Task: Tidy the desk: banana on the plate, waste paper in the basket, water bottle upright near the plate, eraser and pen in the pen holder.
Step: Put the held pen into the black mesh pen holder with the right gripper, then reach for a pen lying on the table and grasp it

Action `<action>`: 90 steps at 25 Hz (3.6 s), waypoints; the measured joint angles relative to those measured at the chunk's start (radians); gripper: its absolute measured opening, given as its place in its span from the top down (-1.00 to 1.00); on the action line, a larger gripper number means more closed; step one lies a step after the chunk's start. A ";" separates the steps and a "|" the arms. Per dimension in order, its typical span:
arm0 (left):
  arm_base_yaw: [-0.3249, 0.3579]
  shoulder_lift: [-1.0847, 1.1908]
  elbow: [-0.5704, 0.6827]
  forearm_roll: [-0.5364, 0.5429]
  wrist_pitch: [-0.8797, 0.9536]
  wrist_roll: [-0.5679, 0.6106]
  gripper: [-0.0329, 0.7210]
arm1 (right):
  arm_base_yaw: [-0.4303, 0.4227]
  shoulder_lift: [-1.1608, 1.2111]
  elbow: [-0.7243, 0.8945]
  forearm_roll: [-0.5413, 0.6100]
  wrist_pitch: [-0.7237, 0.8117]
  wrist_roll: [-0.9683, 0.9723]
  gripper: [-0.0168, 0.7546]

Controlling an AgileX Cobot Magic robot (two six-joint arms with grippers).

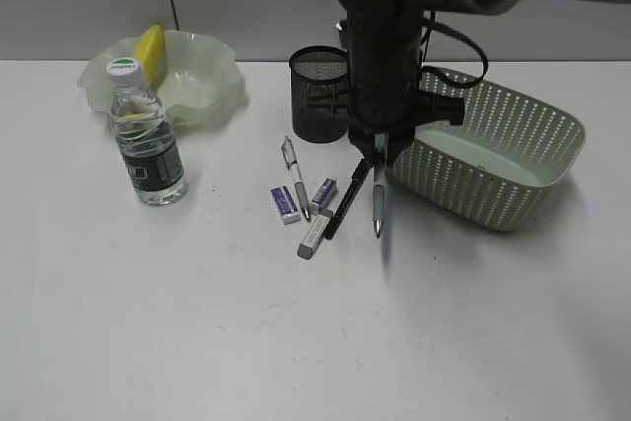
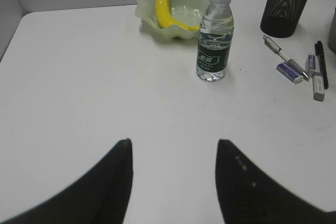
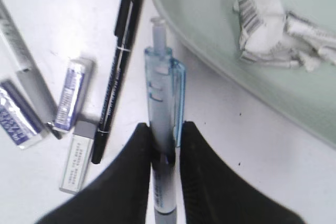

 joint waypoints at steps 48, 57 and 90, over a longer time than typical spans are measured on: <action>0.000 0.000 0.000 0.001 0.000 0.000 -0.10 | -0.146 0.072 -0.006 -0.666 -1.191 -0.059 0.59; 0.000 0.000 0.000 0.001 0.000 0.000 -0.10 | -0.151 0.129 -0.006 -0.665 -1.188 -0.058 0.59; 0.000 0.000 0.000 0.001 0.000 0.000 -0.10 | -0.090 -0.687 0.502 -0.021 -0.227 -0.690 -0.34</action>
